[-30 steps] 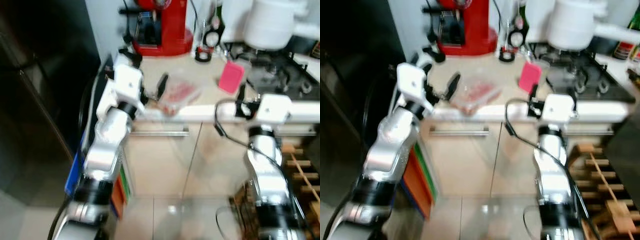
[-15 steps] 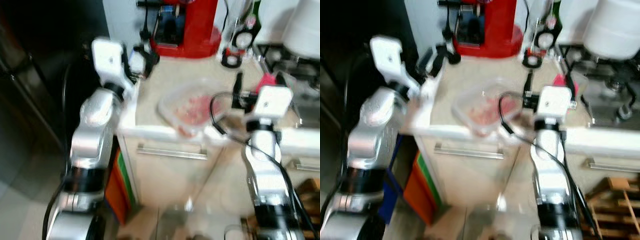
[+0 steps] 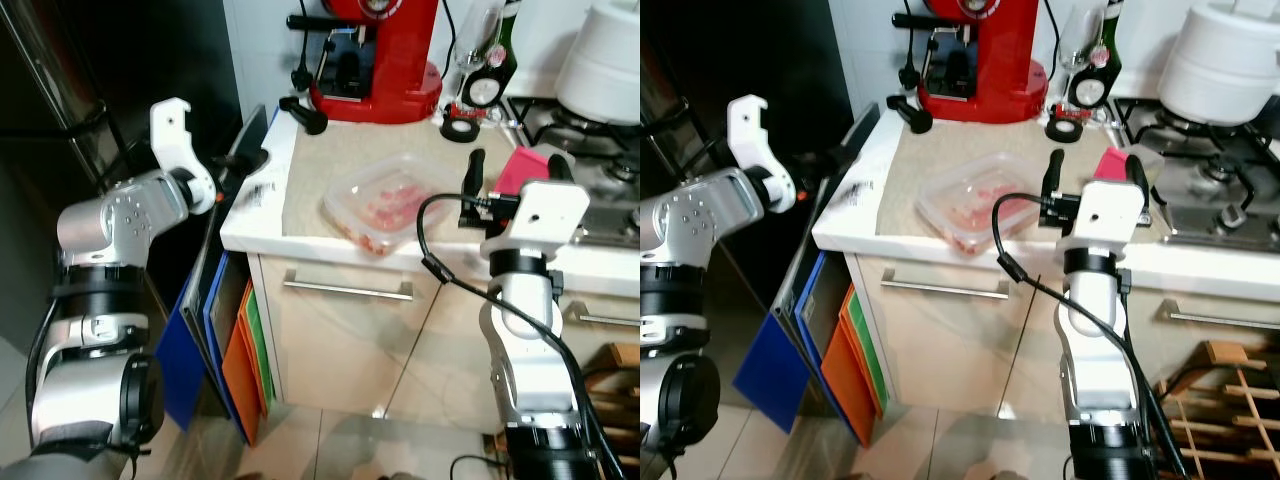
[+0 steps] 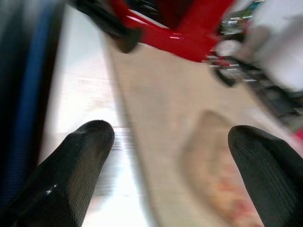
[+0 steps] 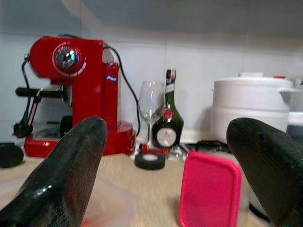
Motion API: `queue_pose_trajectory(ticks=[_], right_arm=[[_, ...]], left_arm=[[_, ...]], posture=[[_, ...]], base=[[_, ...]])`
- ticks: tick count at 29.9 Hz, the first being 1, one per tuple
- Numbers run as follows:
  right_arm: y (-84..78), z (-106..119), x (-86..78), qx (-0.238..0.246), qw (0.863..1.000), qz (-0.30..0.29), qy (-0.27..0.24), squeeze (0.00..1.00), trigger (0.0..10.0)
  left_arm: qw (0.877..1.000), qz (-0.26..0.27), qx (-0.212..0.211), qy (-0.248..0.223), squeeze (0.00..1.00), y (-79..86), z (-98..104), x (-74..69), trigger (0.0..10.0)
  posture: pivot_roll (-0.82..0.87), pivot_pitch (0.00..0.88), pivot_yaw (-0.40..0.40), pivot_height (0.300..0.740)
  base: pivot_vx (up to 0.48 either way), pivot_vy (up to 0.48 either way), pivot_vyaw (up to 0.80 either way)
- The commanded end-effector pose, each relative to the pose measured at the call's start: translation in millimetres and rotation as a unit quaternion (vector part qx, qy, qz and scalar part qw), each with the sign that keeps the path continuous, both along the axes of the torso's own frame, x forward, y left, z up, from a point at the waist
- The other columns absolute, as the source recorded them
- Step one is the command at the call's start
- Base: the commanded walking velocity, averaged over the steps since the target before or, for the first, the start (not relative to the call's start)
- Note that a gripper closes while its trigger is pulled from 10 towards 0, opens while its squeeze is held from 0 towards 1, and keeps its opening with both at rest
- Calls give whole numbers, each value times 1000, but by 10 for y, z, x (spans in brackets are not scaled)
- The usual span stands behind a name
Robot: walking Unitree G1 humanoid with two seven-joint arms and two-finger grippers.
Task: Restocking fridge
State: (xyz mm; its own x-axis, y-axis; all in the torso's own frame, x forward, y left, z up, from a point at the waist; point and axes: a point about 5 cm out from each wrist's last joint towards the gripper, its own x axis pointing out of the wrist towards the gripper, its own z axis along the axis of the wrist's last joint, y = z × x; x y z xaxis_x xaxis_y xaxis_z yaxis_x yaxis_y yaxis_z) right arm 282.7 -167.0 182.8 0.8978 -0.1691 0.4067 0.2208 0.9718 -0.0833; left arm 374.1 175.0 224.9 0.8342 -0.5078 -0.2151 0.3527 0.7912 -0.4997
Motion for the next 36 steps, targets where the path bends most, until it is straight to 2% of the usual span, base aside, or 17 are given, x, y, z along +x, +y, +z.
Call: queue_pose_trajectory(ticks=[1,3,5,9,15,18,30,36], right_arm=[[-31,54,-19,9,1000,-7,-3,0,10000],[-40,52,-45,9,1000,-9,0,0,10000],[-40,51,-63,8,1000,-9,2,0,10000],[-34,33,-83,7,1000,-8,9,0,10000],[-24,32,-112,8,1000,-10,15,0,10000],[-13,18,-125,10,1000,-12,17,0,10000],[-20,6,-163,12,1000,-18,23,0,10000],[-19,2,-166,11,999,-19,25,0,10000]], left_arm=[[998,-30,-45,9,0,-71,136,24,10000],[995,-53,-78,4,0,-167,232,33,10000],[994,-54,-90,7,0,-190,247,45,10000],[995,-55,-84,26,0,-253,148,53,10000],[995,-50,-53,64,0,-282,-115,53,10000],[994,-54,-58,76,0,-297,-166,43,10000],[992,-83,-76,63,0,-415,-55,50,10000],[991,-98,-71,64,0,-505,-70,44,10000]], posture=[[-50,0,62,740],[-58,0,61,740],[-60,0,60,740],[-70,0,63,740],[-76,0,72,740],[-77,0,83,740],[-101,0,90,740],[-105,0,90,740]], base=[[0,0,0],[0,0,0],[0,0,0],[0,0,0],[0,0,0],[0,0,0],[0,0,0],[0,0,0]])
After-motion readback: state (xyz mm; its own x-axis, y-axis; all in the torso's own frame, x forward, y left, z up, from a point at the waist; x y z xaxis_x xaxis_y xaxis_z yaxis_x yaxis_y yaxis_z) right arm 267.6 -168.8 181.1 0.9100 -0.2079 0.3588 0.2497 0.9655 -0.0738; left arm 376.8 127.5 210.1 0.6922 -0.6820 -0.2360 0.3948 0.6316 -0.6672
